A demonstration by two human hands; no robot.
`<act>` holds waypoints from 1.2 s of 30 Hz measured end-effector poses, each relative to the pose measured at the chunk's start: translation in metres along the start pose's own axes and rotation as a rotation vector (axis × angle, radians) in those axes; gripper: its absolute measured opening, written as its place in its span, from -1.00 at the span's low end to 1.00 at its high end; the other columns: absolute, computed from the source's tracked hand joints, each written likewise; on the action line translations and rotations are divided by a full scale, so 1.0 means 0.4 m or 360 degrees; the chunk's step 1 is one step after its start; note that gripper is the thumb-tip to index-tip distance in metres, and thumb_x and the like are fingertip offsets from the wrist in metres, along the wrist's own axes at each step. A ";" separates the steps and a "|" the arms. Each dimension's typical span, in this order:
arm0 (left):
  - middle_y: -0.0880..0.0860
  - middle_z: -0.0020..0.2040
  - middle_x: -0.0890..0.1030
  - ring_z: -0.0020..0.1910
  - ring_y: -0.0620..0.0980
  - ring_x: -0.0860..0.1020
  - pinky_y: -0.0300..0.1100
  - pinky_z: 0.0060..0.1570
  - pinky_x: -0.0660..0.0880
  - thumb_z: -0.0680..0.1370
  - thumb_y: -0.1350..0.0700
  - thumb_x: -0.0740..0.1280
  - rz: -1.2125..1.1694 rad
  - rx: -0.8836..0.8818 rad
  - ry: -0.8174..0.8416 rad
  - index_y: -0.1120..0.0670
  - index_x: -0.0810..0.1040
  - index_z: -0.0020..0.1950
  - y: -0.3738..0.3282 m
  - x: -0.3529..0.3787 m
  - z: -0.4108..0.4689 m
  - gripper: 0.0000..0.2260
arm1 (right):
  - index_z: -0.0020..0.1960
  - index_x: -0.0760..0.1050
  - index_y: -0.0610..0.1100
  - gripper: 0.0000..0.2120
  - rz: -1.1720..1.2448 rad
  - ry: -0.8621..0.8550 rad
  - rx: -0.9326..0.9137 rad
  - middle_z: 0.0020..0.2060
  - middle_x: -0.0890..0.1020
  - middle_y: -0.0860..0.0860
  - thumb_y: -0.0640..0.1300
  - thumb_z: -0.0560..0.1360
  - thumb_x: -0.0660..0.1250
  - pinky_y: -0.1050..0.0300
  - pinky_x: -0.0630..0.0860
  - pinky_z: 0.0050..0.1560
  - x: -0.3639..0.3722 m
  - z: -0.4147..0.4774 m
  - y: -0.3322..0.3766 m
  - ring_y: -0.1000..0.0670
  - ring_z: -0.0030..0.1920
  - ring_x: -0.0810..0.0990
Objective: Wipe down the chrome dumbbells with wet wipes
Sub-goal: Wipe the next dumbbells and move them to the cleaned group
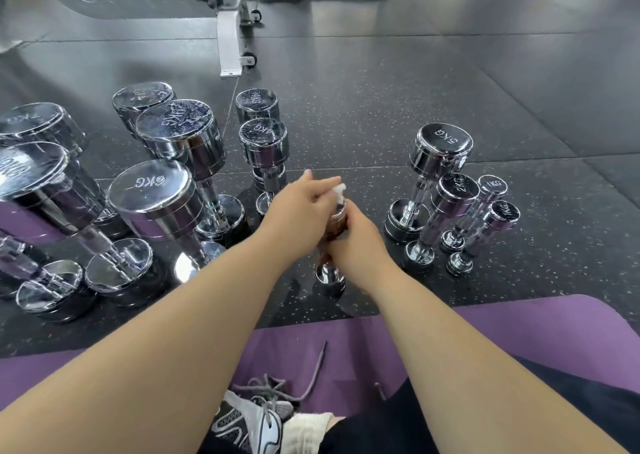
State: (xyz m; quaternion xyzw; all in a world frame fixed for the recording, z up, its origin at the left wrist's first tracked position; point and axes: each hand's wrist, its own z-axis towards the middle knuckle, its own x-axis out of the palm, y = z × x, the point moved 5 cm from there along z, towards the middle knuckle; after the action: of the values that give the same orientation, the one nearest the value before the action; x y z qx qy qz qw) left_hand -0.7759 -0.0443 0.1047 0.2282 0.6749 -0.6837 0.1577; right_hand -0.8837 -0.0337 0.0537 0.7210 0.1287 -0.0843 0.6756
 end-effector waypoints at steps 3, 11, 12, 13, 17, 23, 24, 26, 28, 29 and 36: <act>-0.13 0.09 0.68 0.06 -0.19 0.60 -0.16 0.22 0.48 0.57 -0.01 0.36 -0.0544 -0.0173 0.0005 -0.10 0.66 0.17 0.037 -0.009 0.018 -0.80 | -0.06 0.47 0.14 -0.74 -0.0019 0.0006 -0.0009 -0.28 0.65 0.05 -0.17 0.36 0.39 -0.05 0.57 -0.20 0.010 0.019 -0.008 -0.02 -0.32 0.58; -0.18 0.10 0.64 -0.04 -0.28 0.61 -0.52 -0.28 0.42 0.51 0.15 0.46 -0.0586 -0.0123 0.0055 0.09 0.69 0.09 0.020 0.007 0.008 -0.84 | -0.04 0.47 0.28 -0.60 0.0160 -0.0018 0.0105 -0.29 0.65 0.08 -0.24 0.39 0.37 -0.24 0.62 -0.12 -0.018 0.029 -0.038 -0.02 -0.33 0.62; -0.13 0.02 0.67 -0.16 -0.28 0.61 -0.50 -0.34 0.41 0.50 0.16 0.47 -0.0607 -0.0167 0.0072 0.09 0.69 0.04 0.009 0.012 0.014 -0.87 | -0.04 0.46 0.28 -0.59 0.0150 -0.0016 0.0097 -0.29 0.65 0.07 -0.25 0.40 0.36 -0.23 0.62 -0.13 -0.020 0.028 -0.038 -0.02 -0.35 0.61; -0.07 -0.09 0.68 -0.29 -0.28 0.59 -0.48 -0.40 0.40 0.49 0.16 0.48 -0.0613 -0.0204 0.0062 0.09 0.69 -0.02 0.000 0.012 0.021 -0.91 | -0.02 0.46 0.28 -0.59 0.0140 -0.0001 0.0078 -0.28 0.65 0.07 -0.26 0.41 0.36 -0.21 0.62 -0.14 -0.019 0.028 -0.035 -0.02 -0.36 0.61; -0.03 -0.30 0.63 -0.34 -0.16 0.56 -0.31 -0.31 0.48 0.46 0.05 0.51 -0.0465 -0.0269 -0.0177 0.04 0.61 -0.21 -0.004 0.002 0.045 -0.87 | 0.02 0.45 0.14 -0.64 0.0130 0.0072 0.0020 -0.24 0.62 0.05 -0.31 0.44 0.38 0.00 0.60 -0.23 -0.008 0.021 -0.020 0.03 -0.35 0.58; 0.03 -0.34 0.50 -0.47 -0.07 0.34 -0.18 -0.41 0.27 0.60 0.07 0.34 -0.1025 -0.0439 -0.0079 0.12 0.61 -0.03 0.056 0.007 0.028 -0.86 | 0.04 0.40 0.09 -0.65 0.0058 0.0060 0.0121 -0.10 0.64 -0.08 -0.34 0.49 0.34 -0.11 0.61 -0.15 -0.017 0.025 -0.031 -0.02 -0.33 0.68; 0.07 -0.27 0.52 -0.43 -0.03 0.35 -0.17 -0.40 0.24 0.60 0.10 0.31 -0.1164 -0.0502 -0.0051 0.16 0.60 0.01 0.060 0.009 0.026 -0.85 | 0.09 0.39 0.00 -0.67 0.0076 0.0069 0.0129 -0.05 0.63 -0.14 -0.37 0.49 0.31 -0.12 0.61 -0.15 -0.020 0.026 -0.031 -0.03 -0.31 0.69; 0.13 -0.12 0.56 -0.32 0.06 0.37 -0.16 -0.38 0.22 0.52 0.22 0.24 -0.1357 -0.0552 -0.0029 0.20 0.59 0.04 0.060 0.017 0.024 -0.82 | 0.15 0.37 -0.03 -0.61 0.0105 0.0088 0.0135 -0.05 0.61 -0.11 -0.42 0.47 0.30 -0.12 0.61 -0.12 -0.025 0.021 -0.027 -0.05 -0.25 0.69; 0.13 -0.04 0.62 -0.33 0.05 0.42 -0.19 -0.43 0.23 0.50 0.34 0.15 -0.1310 -0.0511 -0.0081 0.15 0.59 0.10 0.053 0.014 0.018 -0.70 | 0.25 0.37 0.06 -0.44 0.0076 0.0104 0.0122 -0.10 0.61 0.01 -0.45 0.41 0.32 0.00 0.59 -0.17 -0.035 0.010 -0.014 0.01 -0.22 0.68; 0.12 0.00 0.65 -0.35 0.04 0.46 -0.22 -0.46 0.26 0.52 0.37 0.16 -0.1271 -0.0478 -0.0115 0.12 0.56 0.14 0.048 0.008 0.013 -0.69 | 0.32 0.35 0.11 -0.35 0.0070 0.0100 0.0120 -0.08 0.61 0.04 -0.45 0.39 0.31 0.10 0.54 -0.21 -0.044 0.003 -0.003 0.06 -0.23 0.66; 0.01 -0.24 0.69 -0.39 -0.10 0.62 -0.31 -0.45 0.48 0.50 0.41 0.35 -0.1347 -0.0153 -0.0170 0.18 0.50 0.12 -0.028 -0.009 -0.009 -0.75 | 0.22 0.58 0.09 -0.58 0.0500 -0.0068 -0.0215 0.15 0.62 -0.07 -0.29 0.45 0.42 0.29 0.53 -0.18 -0.112 -0.025 0.145 0.07 -0.15 0.62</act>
State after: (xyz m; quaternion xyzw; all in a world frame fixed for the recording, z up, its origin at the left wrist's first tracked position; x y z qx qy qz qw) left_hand -0.7784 -0.0406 0.1161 -0.1124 0.7311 -0.6668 -0.0915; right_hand -0.9095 -0.0300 0.1231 0.6834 0.0053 0.0159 0.7299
